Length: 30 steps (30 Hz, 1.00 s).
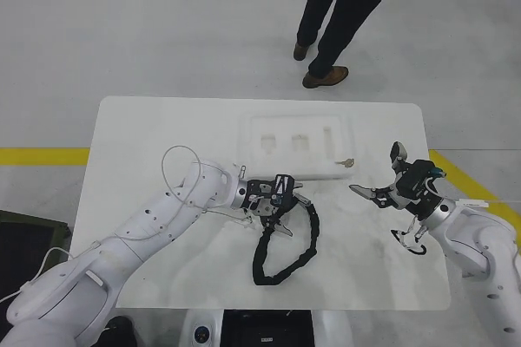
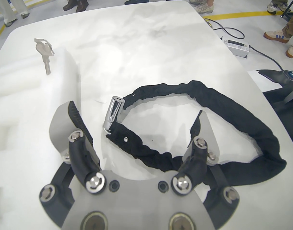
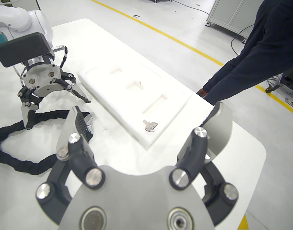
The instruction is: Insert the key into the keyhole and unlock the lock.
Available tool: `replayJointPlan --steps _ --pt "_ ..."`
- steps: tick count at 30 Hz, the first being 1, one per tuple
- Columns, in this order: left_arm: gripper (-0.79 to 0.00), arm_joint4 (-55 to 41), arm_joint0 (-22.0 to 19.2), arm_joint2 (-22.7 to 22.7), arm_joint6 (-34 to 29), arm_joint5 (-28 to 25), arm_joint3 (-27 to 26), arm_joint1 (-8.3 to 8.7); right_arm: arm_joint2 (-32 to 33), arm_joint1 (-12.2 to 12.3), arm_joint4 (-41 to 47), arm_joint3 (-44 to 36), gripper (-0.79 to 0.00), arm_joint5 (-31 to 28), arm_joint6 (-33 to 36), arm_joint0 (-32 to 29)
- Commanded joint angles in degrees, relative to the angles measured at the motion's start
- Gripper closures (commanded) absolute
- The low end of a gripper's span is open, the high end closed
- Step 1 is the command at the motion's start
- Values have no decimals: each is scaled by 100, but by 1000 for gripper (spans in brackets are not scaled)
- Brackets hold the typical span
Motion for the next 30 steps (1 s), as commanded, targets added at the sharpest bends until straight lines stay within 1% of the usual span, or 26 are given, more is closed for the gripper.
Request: replayJointPlan --steps 1,7,15,24,27,30 --pt "-785 41 -46 32 -39 -34 48 -34 0 0 0 0 -785 0 0 0" --pt "-785 148 -235 232 64 -70 314 -221 0 0 0 0 -785 0 0 0" --pt "-785 606 -458 524 466 211 784 -475 0 0 0 0 -785 0 0 0" --pt "-782 920 -651 750 820 325 1278 -720 0 0 0 0 -785 0 0 0" --pt "-727 1010 -709 816 923 371 1433 -802 0 0 0 0 -785 0 0 0" --pt "-646 1076 -759 869 1031 408 1574 -879 0 0 0 0 -785 0 0 0"
